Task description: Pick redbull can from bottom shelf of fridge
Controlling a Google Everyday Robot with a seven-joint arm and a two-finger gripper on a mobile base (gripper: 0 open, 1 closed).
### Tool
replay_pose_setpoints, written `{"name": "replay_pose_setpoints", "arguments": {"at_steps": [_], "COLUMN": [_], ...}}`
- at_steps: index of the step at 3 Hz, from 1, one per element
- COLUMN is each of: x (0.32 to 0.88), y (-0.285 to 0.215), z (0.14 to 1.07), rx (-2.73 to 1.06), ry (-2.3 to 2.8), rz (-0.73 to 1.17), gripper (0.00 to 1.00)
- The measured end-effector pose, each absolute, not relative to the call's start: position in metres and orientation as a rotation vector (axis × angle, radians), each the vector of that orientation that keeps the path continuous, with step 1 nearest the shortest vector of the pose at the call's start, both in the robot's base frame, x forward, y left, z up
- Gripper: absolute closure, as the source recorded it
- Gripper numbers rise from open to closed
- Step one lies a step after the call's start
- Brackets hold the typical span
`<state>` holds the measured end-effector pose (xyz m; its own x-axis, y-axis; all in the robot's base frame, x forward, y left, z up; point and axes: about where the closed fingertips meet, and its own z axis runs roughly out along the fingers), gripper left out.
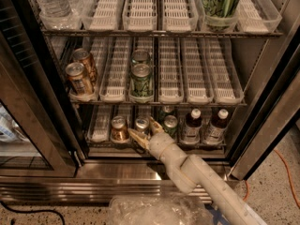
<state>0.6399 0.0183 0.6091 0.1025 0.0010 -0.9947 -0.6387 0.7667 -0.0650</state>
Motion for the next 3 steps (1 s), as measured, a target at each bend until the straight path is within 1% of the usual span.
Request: {"name": "replay_pose_setpoints", "arguments": {"at_steps": [1, 3], "x": [0.636, 0.636], "y": [0.0255, 0.0255], "z": [0.6048, 0.605], "rx": [-0.583, -0.584], "ry": [1.41, 1.41], "rz": [0.527, 0.527], "gripper": [0.52, 0.98]}}
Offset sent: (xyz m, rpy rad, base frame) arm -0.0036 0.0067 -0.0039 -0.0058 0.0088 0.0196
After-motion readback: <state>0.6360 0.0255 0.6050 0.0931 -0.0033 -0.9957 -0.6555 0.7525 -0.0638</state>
